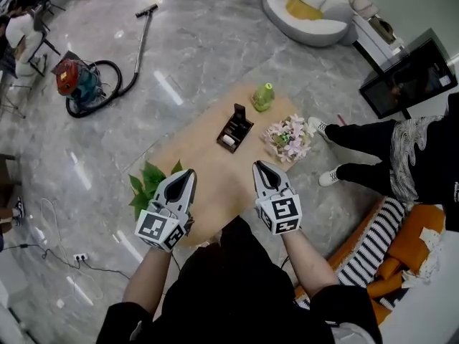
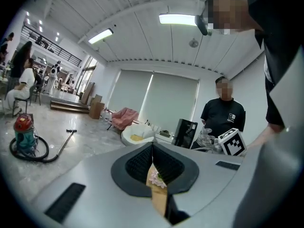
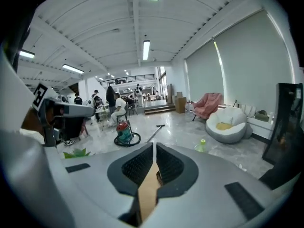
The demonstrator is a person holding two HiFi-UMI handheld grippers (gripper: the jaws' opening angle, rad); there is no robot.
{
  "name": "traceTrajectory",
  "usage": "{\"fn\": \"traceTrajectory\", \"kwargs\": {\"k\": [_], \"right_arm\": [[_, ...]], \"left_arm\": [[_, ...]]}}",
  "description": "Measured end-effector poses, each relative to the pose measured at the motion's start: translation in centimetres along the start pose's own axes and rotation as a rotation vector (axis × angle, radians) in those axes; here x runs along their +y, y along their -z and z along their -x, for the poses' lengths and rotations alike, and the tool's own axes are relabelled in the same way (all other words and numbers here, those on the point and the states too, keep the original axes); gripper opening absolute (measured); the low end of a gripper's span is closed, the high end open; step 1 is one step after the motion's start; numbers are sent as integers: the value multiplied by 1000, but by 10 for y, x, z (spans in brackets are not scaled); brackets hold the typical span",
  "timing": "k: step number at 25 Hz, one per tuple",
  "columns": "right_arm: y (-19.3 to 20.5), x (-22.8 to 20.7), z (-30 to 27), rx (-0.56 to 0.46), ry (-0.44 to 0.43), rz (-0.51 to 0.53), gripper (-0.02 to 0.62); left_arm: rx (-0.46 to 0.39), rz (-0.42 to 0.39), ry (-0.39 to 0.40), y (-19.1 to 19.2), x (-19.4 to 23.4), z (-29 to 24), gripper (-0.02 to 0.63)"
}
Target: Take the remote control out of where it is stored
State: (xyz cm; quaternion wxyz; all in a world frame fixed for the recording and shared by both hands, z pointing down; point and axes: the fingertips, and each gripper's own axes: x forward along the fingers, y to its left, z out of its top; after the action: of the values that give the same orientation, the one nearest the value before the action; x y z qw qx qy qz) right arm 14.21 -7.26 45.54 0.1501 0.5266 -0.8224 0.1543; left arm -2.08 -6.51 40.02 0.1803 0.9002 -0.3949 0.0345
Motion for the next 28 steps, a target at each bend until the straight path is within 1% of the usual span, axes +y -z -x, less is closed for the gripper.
{"fn": "traceTrajectory", "kwargs": {"k": [2, 5, 8, 10, 13, 16, 18, 23, 25, 28], "right_arm": [[15, -2, -22, 47, -31, 16, 9], [31, -6, -53, 91, -66, 30, 9], [55, -13, -82, 140, -96, 50, 9], [74, -15, -103, 187, -119, 66, 9], [99, -18, -137, 247, -139, 92, 11], [117, -23, -162, 293, -126, 120, 13], [134, -25, -174, 343, -129, 152, 68], [176, -26, -211, 447, -177, 221, 126], [189, -29, -223, 482, -188, 254, 133], [198, -32, -241, 510, -185, 281, 134]], "left_arm": [[22, 23, -10, 8, 6, -10, 8], [63, 47, -21, 15, 18, -21, 8], [127, 32, -37, 23, 28, -28, 8], [153, 29, -59, 30, 39, -32, 8], [163, 37, -95, 38, 56, -42, 8], [166, 68, -111, 46, 66, -50, 8], [167, 90, -121, 50, 68, -51, 8], [170, 147, -198, 61, 79, -34, 8], [170, 173, -227, 66, 82, -22, 8], [187, 188, -272, 78, 94, -8, 8]]}}
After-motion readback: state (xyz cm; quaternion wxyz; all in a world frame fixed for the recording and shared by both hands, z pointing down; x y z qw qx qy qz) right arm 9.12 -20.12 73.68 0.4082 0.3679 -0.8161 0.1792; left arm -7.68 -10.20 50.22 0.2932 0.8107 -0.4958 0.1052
